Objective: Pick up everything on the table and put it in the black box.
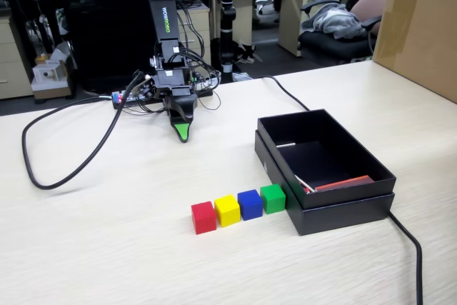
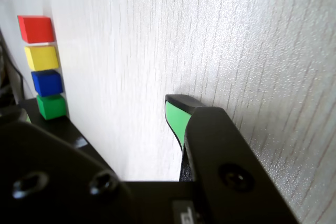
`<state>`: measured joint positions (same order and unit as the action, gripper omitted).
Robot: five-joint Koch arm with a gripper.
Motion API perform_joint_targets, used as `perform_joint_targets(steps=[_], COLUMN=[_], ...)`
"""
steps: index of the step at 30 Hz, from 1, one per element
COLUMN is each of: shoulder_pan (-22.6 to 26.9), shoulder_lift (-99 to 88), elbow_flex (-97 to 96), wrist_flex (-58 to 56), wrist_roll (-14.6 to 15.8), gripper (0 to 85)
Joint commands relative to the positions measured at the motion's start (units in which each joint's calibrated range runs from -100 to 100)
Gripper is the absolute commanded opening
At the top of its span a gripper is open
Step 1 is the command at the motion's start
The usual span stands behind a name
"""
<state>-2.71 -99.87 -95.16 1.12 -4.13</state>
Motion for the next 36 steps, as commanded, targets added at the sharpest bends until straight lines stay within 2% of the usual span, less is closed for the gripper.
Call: perform_joint_targets(steps=[1,4,5,7,18,27,32,36], shoulder_pan=[0.0,0.0,1.6,4.2,3.0,2.3,2.1,1.6], shoulder_lift=[0.0,0.0,0.1,0.1,0.1,5.5,21.0,35.4], elbow_flex=[-1.5,-1.5,-1.5,-1.7,-0.3,20.5,42.9,58.4], wrist_flex=[-1.5,-1.4,-0.9,-0.8,-2.1,-22.9,-35.8,-41.4], wrist_roll=[-0.5,-0.5,0.9,1.4,1.4,1.5,3.5,4.3], gripper=[50.0,50.0,50.0,49.9,48.1,47.3,47.3,47.5])
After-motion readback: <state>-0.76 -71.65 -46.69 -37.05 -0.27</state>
